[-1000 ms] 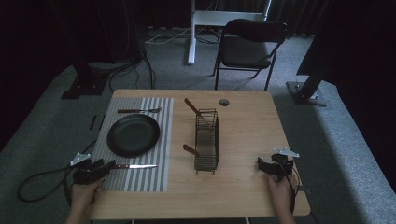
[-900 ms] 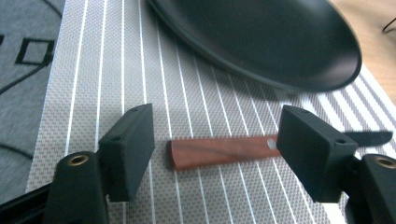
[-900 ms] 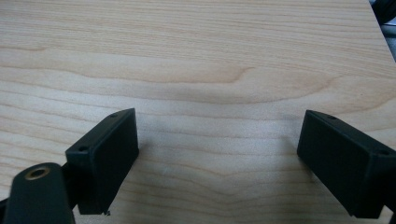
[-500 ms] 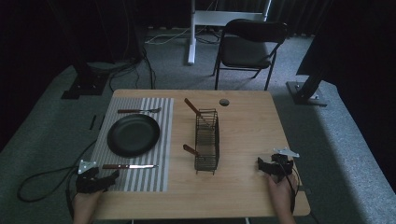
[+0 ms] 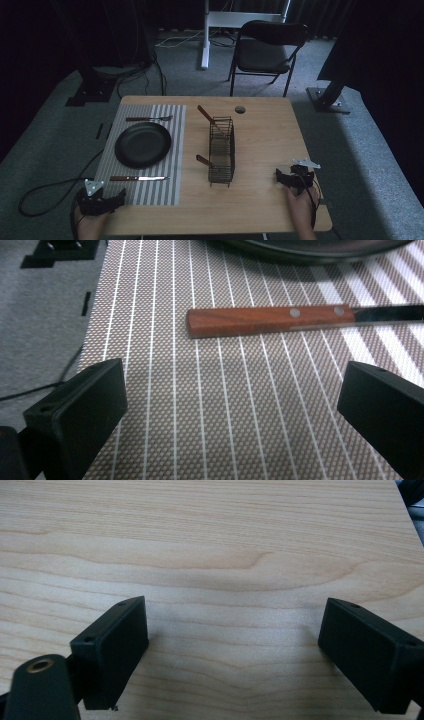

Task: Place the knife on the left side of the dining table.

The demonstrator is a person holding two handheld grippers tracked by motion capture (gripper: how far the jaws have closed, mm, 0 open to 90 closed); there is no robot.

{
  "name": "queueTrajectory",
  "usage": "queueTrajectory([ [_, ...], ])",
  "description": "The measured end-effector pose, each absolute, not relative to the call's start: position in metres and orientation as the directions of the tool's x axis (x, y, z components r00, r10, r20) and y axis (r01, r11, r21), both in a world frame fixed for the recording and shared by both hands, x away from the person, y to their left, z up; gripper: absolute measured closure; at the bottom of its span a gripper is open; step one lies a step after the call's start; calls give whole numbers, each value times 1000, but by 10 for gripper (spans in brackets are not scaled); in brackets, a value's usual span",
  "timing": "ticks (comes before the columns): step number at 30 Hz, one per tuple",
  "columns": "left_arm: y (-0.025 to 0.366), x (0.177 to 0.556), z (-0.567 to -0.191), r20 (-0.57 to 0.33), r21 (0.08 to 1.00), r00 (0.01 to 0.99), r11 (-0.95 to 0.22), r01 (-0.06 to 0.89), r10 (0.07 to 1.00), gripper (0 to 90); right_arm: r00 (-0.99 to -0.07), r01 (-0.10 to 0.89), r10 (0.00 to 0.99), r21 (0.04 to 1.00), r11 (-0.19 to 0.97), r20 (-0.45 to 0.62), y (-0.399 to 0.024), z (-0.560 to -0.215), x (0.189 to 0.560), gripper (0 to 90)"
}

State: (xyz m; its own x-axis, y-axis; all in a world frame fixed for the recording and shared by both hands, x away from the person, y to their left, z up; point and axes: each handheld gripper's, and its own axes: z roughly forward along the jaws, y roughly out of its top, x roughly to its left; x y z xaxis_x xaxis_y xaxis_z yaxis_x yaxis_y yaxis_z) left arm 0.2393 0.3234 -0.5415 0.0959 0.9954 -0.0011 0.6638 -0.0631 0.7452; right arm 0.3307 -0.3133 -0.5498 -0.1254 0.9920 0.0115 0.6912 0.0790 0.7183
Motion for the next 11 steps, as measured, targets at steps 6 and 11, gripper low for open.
queueTrajectory([
  [6, 322, 236, -544, -5, 732, 96, -62, 679, 995, 2, -125, 691, 992, 718, 79, 12, -313, -550, 331, 115],
  [11, 322, 236, -543, -2, 732, 81, -54, 679, 997, 2, -126, 691, 992, 719, 80, 11, -313, -550, 331, 115],
])
